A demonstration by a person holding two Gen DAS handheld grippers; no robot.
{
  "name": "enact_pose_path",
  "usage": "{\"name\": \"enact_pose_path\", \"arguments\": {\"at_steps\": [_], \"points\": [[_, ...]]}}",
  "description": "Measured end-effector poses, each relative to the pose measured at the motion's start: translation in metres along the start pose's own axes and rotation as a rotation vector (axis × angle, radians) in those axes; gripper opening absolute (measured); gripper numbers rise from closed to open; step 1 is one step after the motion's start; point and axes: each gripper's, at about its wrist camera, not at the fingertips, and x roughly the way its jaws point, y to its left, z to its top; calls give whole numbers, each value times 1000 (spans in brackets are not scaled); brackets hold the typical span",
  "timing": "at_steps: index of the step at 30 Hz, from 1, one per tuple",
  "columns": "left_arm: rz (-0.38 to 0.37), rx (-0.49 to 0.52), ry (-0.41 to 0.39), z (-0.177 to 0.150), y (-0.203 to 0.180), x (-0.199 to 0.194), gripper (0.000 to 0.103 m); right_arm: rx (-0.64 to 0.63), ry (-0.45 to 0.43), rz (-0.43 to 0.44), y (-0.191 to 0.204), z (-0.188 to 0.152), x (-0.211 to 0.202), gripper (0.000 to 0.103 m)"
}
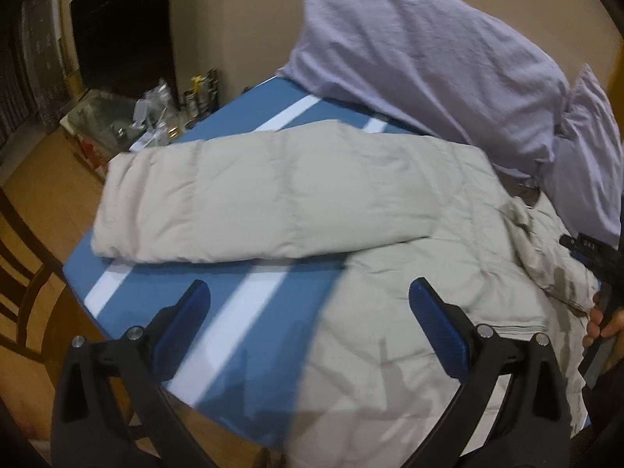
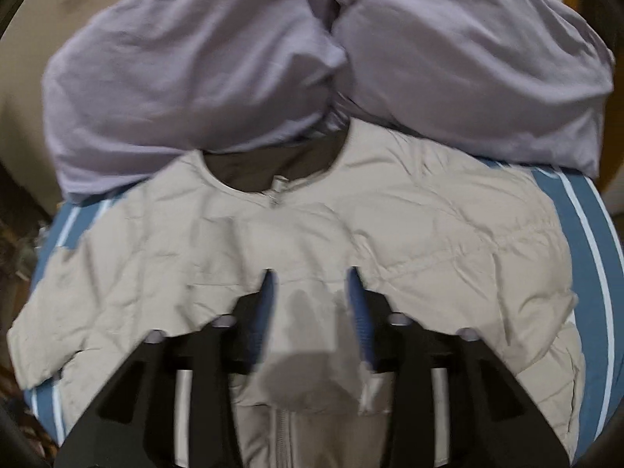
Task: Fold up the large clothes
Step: 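Fold the held sleeve across the jacket body with the right tool, release, then grasp the other sleeve with the left tool and fold it across the body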
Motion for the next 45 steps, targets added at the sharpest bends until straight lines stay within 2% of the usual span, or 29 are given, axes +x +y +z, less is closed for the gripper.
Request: {"name": "enact_pose_path", "arguments": {"at_steps": [1,4,8,10,16,24,28,30,31,32,33,34,35,38,41,45], "points": [[3,-13,9,1,9,3,101,7,8,-3,2,-5,3,72],[22,-49,19,5,33,7,101,-26,62,-17,20,-20,26,72],[43,-119,32,11,64,13,101,-151,62,-150,45,-39,47,75],[47,-153,38,14,81,16,101,-165,52,-170,47,-42,50,75],[97,-214,31,32,128,27,101,-125,123,-114,34,-30,41,76],[112,-320,85,43,183,59,100,-74,62,-19,17,-45,-10,80],[64,-381,141,35,194,76,76,-80,41,-24,10,-51,-25,80],[77,-370,125,33,191,75,75,-70,34,-27,5,-57,-34,80],[87,-373,118,33,190,74,70,-56,35,-24,1,-59,-37,80],[94,-379,111,33,190,74,60,-43,37,-20,-2,-60,-38,81],[83,-391,102,32,192,73,53,-30,39,-17,-5,-61,-39,81],[59,-402,99,32,193,73,38,-18,42,-14,-8,-62,-39,81],[27,-417,97,32,194,73,29,-8,45,-12,-11,-63,-39,81],[32,-394,74,38,186,67,19,7,44,-4,-16,-67,-43,81],[52,-329,19,52,165,51,17,10,32,1,-21,-69,-47,82],[5,-264,-58,75,129,25,17,19,9,-8,-34,-69,-53,84]]}}
